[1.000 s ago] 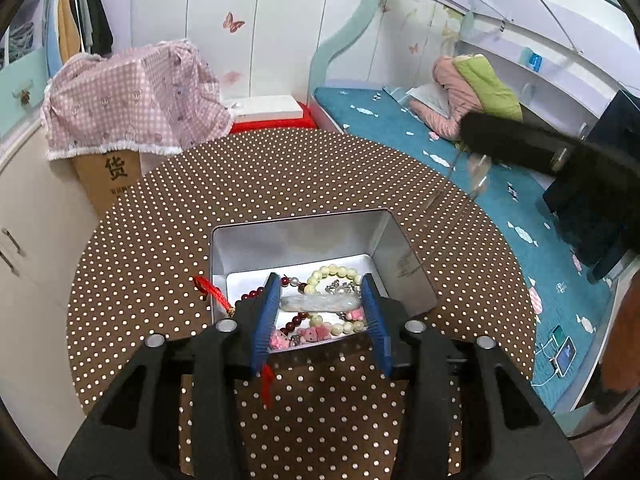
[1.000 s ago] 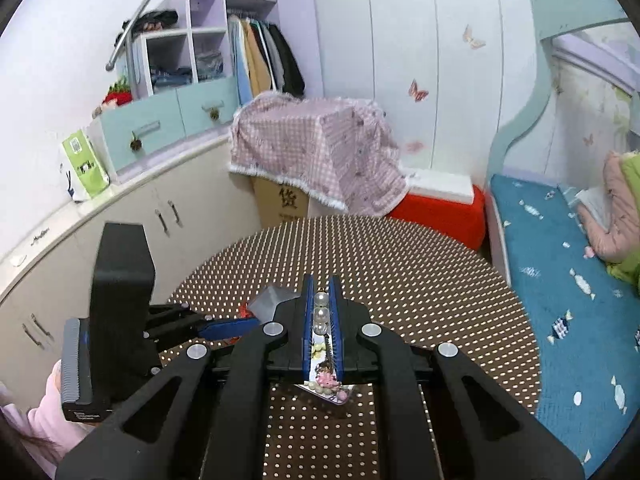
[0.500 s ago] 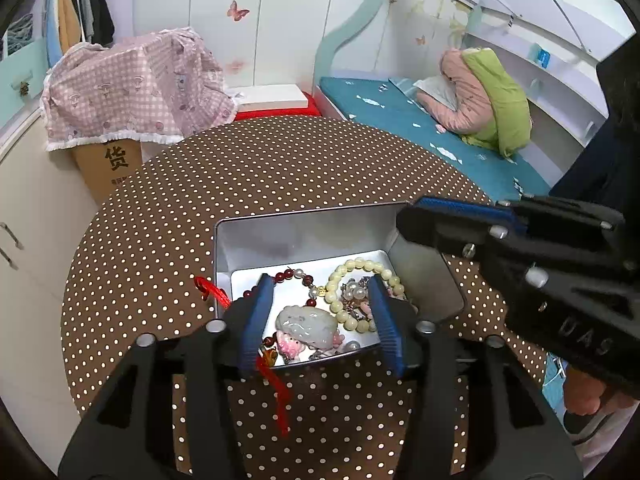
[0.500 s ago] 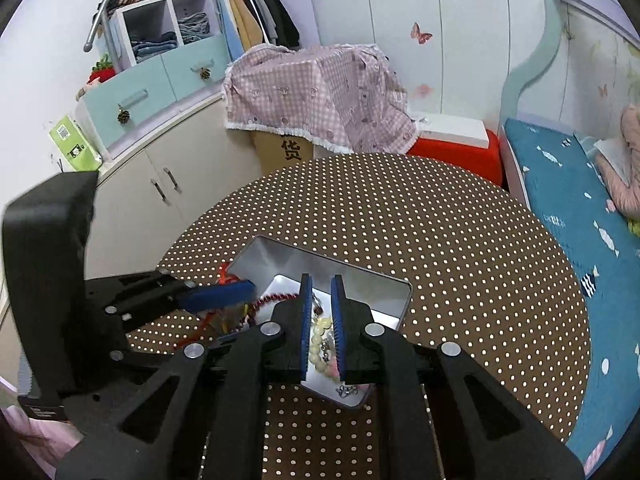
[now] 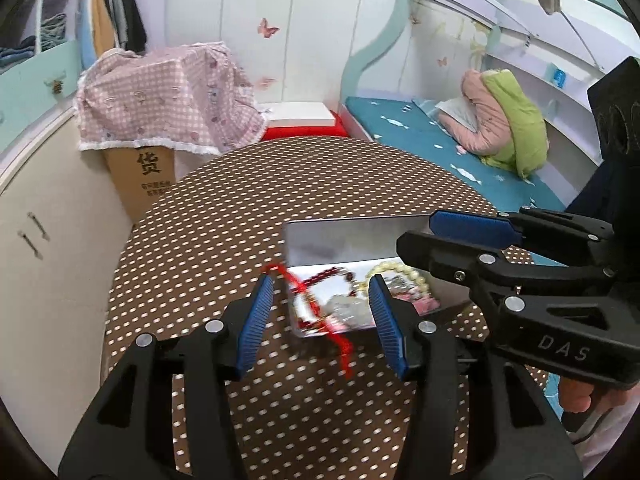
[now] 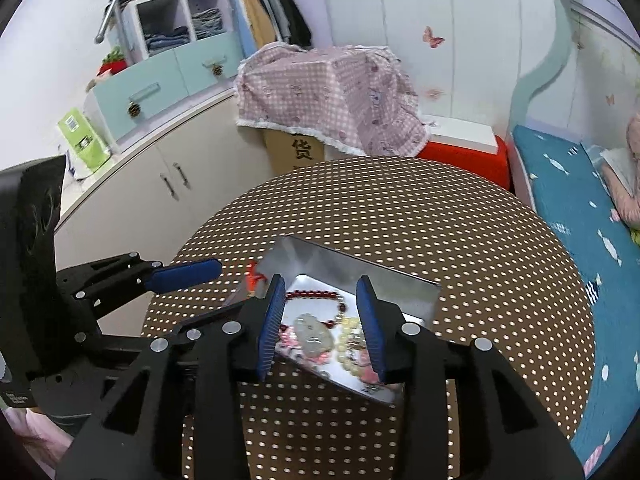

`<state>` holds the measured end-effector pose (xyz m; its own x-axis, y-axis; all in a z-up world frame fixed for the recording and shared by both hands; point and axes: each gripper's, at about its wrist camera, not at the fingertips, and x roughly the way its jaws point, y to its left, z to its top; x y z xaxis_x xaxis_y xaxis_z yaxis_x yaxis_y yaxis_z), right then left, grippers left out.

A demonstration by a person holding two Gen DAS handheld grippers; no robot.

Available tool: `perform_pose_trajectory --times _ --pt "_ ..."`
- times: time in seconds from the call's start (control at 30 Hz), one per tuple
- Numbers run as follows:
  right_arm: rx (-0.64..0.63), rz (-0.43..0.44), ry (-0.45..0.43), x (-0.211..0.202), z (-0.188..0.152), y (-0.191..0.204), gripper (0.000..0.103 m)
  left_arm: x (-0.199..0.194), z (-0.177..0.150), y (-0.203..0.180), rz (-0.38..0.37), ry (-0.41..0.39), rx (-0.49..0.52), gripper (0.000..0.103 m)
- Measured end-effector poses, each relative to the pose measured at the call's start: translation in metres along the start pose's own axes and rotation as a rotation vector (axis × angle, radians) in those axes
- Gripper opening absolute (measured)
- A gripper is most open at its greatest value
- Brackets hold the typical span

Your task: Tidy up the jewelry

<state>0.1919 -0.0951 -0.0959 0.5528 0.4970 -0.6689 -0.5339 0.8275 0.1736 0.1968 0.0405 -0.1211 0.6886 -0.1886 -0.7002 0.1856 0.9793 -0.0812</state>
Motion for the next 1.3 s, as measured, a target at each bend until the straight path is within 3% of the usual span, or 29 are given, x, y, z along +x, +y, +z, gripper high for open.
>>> perform_pose_trajectory --times 0.47,0.53,0.73,0.9,1.1,1.17,1.2,1.3 --pt "-0.025 0.073 0.118 0.048 0.005 0.025 0.035 -0.003 -0.026 0.057 0.063 0.056 -0.102 0.051" --pt "-0.015 0.075 0.134 0.052 0.005 0.024 0.034 -0.001 -0.027 0.061 0.042 0.061 -0.121 0.051" --pt "0.053 0.098 0.180 0.062 0.003 0.011 0.016 0.007 -0.023 0.069 -0.001 0.077 -0.155 0.051" --pt "0.078 0.132 0.219 0.072 -0.001 0.010 0.008 0.010 -0.017 0.072 -0.050 0.075 -0.177 0.051" --pt "0.077 0.113 0.203 0.068 0.002 0.009 0.005 0.017 -0.006 0.062 -0.095 0.084 -0.170 0.051" --pt "0.082 0.100 0.183 0.061 0.003 0.005 0.005 0.022 -0.002 0.054 -0.116 0.092 -0.162 0.047" --pt "0.084 0.092 0.172 0.057 0.003 0.003 0.005 0.025 0.000 0.053 -0.122 0.101 -0.165 0.039" --pt "0.088 0.061 0.137 0.043 0.005 -0.003 0.005 0.035 0.002 0.047 -0.132 0.124 -0.162 0.033"
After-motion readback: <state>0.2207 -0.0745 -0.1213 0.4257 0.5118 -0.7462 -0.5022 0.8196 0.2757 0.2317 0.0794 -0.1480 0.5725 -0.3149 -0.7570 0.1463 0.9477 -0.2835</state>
